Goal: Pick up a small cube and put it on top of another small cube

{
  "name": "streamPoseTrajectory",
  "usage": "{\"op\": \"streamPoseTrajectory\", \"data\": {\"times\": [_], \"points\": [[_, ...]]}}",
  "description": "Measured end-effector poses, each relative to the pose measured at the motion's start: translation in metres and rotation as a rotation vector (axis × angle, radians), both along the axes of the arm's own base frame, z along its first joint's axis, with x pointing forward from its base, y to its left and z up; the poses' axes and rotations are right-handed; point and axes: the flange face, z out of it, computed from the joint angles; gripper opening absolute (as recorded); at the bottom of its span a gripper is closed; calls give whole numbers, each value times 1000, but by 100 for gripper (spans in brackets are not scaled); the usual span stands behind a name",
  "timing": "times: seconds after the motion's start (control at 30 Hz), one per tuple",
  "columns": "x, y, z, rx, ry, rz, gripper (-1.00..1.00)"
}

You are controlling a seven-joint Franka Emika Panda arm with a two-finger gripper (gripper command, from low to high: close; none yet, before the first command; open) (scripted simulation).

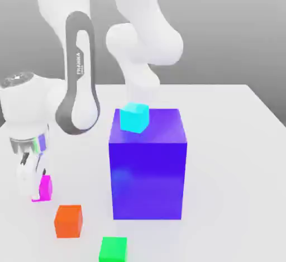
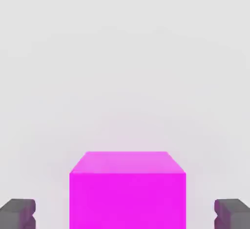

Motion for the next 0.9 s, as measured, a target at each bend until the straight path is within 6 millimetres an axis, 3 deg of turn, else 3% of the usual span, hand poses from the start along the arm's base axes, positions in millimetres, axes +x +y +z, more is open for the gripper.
{"op": "streamPoseTrajectory", "data": {"times": [0.17, 0.37, 0.4, 0.5, 0.63, 0.7, 0.8, 0.83, 0.9], "points": [[0, 0, -3, -1, -1, 0, -100], [0, 0, 51, 0, -1, 1, -100], [13, 7, 58, 1, -1, 41, -100], [83, 53, 74, 2, 0, 277, -100], [166, 145, 96, 2, 0, 601, -100], [192, 189, 99, 1, -1, 731, -100], [203, 208, 67, 1, -1, 783, -100], [203, 210, 54, 1, -1, 787, 100], [203, 210, 54, 1, -1, 787, 100]]}}
